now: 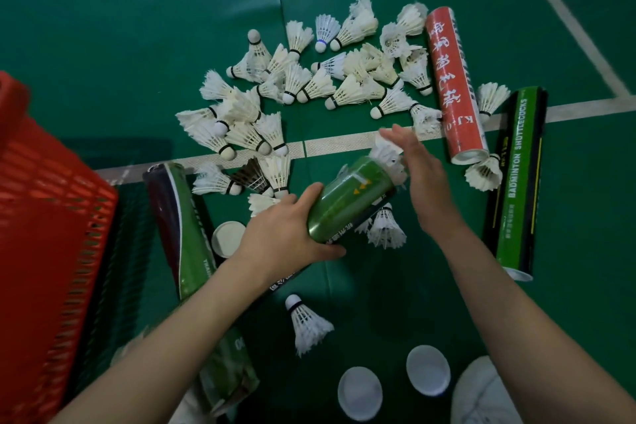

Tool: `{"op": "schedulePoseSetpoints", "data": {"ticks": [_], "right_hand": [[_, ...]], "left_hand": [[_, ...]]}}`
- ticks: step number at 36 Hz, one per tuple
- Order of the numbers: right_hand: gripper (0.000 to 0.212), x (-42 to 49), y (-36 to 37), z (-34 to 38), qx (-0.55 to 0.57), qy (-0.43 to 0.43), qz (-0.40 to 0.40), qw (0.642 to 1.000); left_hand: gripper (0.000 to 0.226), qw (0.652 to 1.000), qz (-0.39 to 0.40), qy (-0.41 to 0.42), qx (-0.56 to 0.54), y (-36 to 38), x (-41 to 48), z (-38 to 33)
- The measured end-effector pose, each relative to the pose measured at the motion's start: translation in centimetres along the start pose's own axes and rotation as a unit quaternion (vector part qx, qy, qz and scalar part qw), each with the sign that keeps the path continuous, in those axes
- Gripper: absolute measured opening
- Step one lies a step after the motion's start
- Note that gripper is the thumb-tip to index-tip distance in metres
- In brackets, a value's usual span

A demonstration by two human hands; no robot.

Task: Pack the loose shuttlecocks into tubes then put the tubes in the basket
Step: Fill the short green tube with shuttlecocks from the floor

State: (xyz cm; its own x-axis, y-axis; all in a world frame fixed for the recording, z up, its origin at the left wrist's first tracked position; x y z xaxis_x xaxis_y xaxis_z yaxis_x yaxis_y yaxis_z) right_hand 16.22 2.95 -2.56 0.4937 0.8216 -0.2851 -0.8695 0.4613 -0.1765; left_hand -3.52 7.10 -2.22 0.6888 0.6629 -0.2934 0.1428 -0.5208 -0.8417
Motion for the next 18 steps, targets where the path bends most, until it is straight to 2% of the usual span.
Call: {"op": "schedulePoseSetpoints", "data": {"ticks": [2, 7, 11, 13, 15, 18], "right_hand": [[0.040, -0.3, 0.4, 0.2, -0.006, 0.006, 0.034, 0.999], [0.056, -1.6, 3.0, 0.8, 0.039, 0.032, 0.123, 0.991], [0.074, -2.2, 5.6, 0.6, -0.023, 0.062, 0.213, 0.975], [0.073, -1.8, 6.4, 0.5, -0.043, 0.073, 0.242, 0.967], [0.064, -1.0, 7.2, 0.4, -0.053, 0.085, 0.248, 0.964], [0.057, 0.7, 8.9, -0.6, -0.067, 0.111, 0.209, 0.969]], "left_hand": [[0.096, 1.000, -0.006, 0.006, 0.009, -0.2, -0.5, -0.1], [0.096, 0.999, -0.012, 0.000, 0.033, -0.9, -1.3, 0.2], [0.091, 0.999, -0.006, -0.015, 0.036, -1.2, -2.2, 1.3], [0.090, 0.999, -0.003, -0.035, 0.028, -1.1, -2.5, 2.2], [0.092, 0.998, -0.002, -0.061, 0.028, -0.9, -2.5, 3.2], [0.093, 0.994, -0.004, -0.107, 0.031, -0.8, -2.2, 5.1]]}}
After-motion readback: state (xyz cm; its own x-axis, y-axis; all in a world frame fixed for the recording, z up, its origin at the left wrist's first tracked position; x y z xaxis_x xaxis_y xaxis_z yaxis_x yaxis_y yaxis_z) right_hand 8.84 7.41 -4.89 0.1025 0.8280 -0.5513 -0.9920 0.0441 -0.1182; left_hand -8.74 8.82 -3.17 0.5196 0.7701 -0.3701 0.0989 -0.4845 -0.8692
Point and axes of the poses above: each hand's wrist, its own x-axis towards the middle knuckle, its own y-axis out of the palm, z = x × y, the point moved 4 cm from there along x, towards the middle knuckle, and after that the axes turned 7 degrees about y, right-handed, at the moved point
